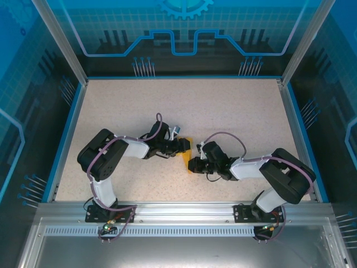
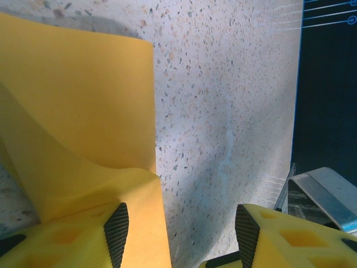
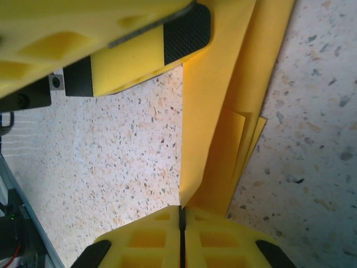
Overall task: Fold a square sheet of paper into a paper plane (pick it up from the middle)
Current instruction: Fold the wing for the fifth time at the center of the table.
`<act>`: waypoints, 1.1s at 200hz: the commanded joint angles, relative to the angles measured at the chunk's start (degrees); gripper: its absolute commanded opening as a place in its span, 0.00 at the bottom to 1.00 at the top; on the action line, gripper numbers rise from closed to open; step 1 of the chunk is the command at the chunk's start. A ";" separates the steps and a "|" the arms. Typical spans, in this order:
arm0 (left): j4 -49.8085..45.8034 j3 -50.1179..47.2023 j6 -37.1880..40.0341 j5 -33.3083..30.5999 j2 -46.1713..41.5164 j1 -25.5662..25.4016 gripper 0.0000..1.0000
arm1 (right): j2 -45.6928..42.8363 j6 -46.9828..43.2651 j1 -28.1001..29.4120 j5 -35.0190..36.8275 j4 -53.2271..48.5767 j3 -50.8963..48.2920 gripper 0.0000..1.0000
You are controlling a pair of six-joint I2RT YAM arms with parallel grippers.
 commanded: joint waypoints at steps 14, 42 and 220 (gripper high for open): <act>-5.22 0.23 1.71 0.40 1.78 -1.06 0.57 | 1.09 -2.67 1.61 0.49 -4.21 1.64 0.08; -5.50 0.31 1.57 0.35 1.75 -1.03 0.57 | 2.10 -3.85 2.95 1.92 -8.28 3.39 0.08; -7.07 1.27 1.49 -0.13 2.92 -1.05 0.57 | 1.02 2.29 3.05 1.63 -2.62 -0.98 0.10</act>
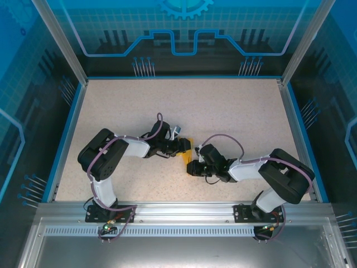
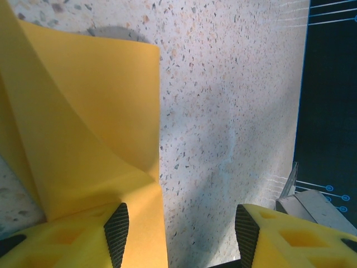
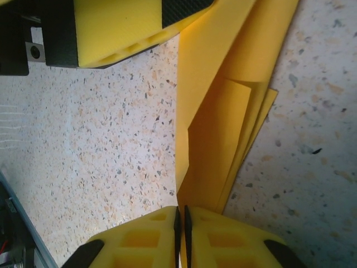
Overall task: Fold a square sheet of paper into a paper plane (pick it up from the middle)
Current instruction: Fold the wing for the fifth time at the center of the table.
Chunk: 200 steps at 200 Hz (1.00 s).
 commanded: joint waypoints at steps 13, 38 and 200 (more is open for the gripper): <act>-4.88 0.10 1.35 -0.17 2.70 -0.87 0.57 | 2.08 1.30 0.17 -1.18 -0.02 -1.13 0.07; -4.97 0.12 1.37 -0.11 2.66 -0.90 0.57 | 4.02 2.83 0.16 -1.46 0.50 -1.91 0.04; -5.51 0.80 1.14 -0.39 3.80 -0.88 0.56 | 1.76 4.55 -0.42 -0.90 -1.16 -3.54 0.13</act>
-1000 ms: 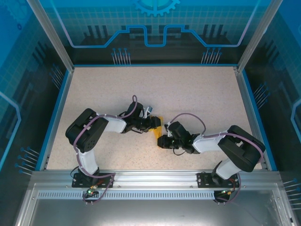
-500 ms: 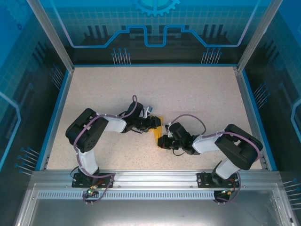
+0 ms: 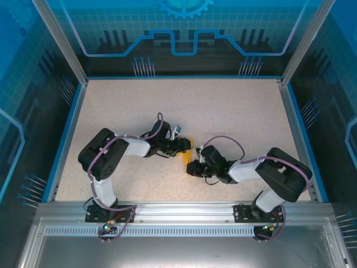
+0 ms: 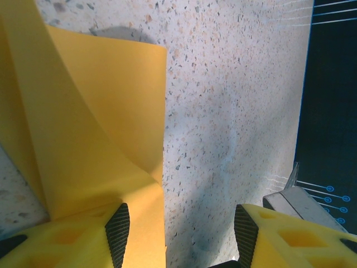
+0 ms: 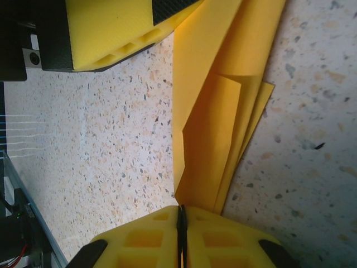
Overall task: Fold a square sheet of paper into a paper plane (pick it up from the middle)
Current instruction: Fold the wing for the fifth time at the center of the table.
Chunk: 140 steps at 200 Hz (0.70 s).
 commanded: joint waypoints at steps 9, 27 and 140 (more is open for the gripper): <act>-4.03 -0.10 1.20 -0.33 3.41 -0.88 0.56 | -0.29 0.36 -0.07 0.38 -7.32 -1.28 0.13; -4.12 -0.05 1.23 -0.34 3.39 -0.87 0.56 | -1.17 0.02 -0.05 0.71 -8.53 -0.92 0.14; -4.29 -0.12 1.37 -0.28 3.32 -0.88 0.56 | -0.33 0.91 0.31 2.25 -12.79 -1.31 0.08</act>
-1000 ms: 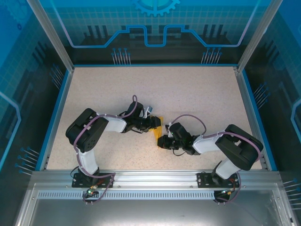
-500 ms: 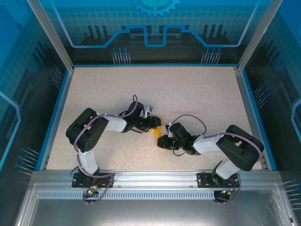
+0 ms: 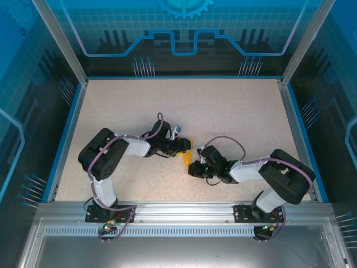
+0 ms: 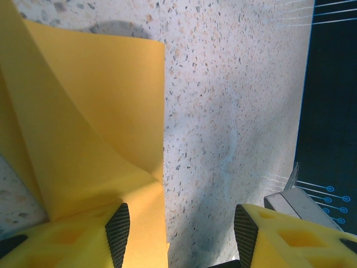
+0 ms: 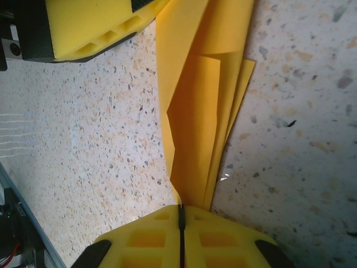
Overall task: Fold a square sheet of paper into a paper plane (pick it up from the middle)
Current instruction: Fold the wing for the fifth time at the center of the table.
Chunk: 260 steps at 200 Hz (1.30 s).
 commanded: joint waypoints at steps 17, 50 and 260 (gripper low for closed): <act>-4.19 -0.23 1.37 -0.31 3.28 -0.86 0.56 | -0.01 1.57 0.29 2.45 -7.21 -2.67 0.13; -4.41 -0.10 1.50 -0.41 3.62 -0.88 0.56 | -8.11 -1.52 -0.38 6.10 -12.95 -1.53 0.18; -6.30 1.18 1.73 -0.48 4.51 -0.90 0.56 | 3.44 -1.44 -4.48 -3.86 -1.20 2.57 0.10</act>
